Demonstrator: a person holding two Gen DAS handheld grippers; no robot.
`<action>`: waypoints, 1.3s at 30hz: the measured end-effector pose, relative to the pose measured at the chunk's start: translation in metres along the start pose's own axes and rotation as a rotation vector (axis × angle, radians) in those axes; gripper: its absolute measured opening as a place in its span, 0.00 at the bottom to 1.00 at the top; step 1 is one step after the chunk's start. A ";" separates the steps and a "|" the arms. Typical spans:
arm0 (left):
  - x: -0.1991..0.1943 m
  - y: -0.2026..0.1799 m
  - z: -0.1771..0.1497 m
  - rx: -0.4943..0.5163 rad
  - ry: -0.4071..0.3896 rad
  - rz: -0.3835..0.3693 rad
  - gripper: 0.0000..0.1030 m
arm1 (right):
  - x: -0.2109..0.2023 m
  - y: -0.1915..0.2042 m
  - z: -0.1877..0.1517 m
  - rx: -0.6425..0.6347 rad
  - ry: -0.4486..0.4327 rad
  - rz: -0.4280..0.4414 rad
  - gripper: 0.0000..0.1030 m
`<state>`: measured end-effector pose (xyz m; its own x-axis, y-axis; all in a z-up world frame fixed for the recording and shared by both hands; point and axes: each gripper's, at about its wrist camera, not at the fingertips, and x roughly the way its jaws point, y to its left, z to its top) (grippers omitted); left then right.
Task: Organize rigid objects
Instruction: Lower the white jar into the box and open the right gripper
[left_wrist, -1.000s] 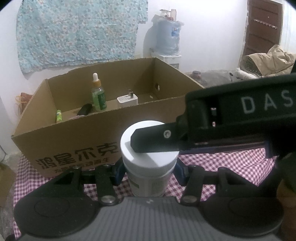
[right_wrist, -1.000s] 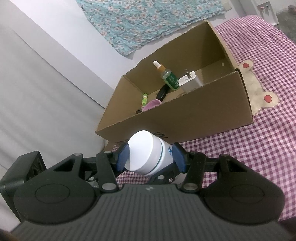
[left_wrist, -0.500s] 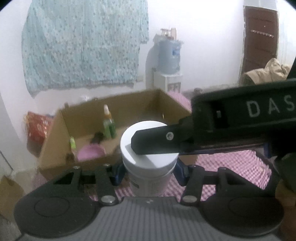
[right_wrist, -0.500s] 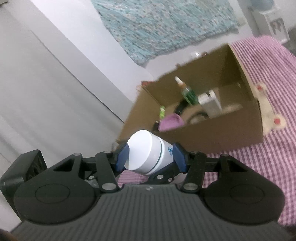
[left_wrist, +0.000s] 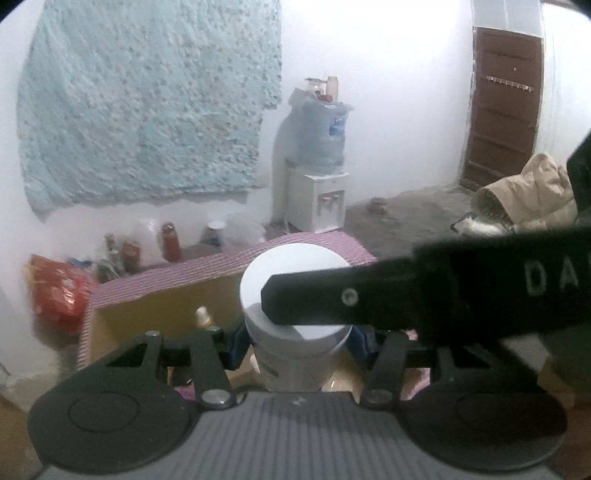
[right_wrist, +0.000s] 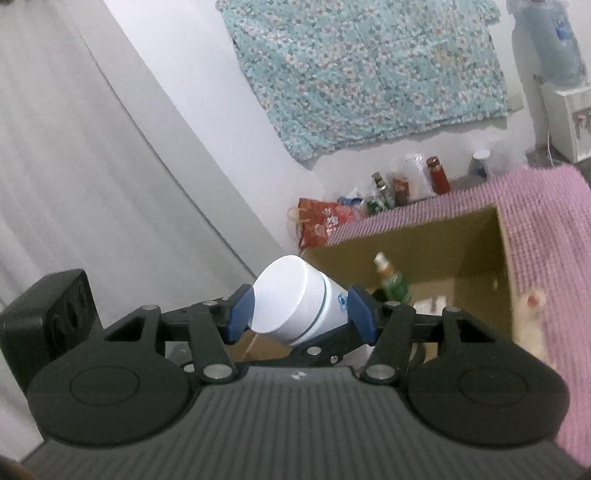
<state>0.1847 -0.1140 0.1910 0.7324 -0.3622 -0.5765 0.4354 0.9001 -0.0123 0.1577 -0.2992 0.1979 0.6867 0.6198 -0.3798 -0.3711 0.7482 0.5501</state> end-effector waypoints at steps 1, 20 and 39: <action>0.011 0.003 0.007 -0.013 0.014 -0.015 0.53 | 0.003 -0.004 0.008 -0.004 0.001 -0.008 0.55; 0.158 0.020 0.017 -0.082 0.263 -0.087 0.53 | 0.099 -0.126 0.043 0.049 0.155 -0.132 0.55; 0.177 0.010 0.011 -0.045 0.311 -0.046 0.70 | 0.109 -0.141 0.037 0.036 0.160 -0.154 0.57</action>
<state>0.3239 -0.1720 0.0974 0.5143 -0.3172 -0.7968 0.4357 0.8969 -0.0758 0.3077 -0.3458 0.1062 0.6246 0.5306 -0.5730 -0.2445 0.8297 0.5018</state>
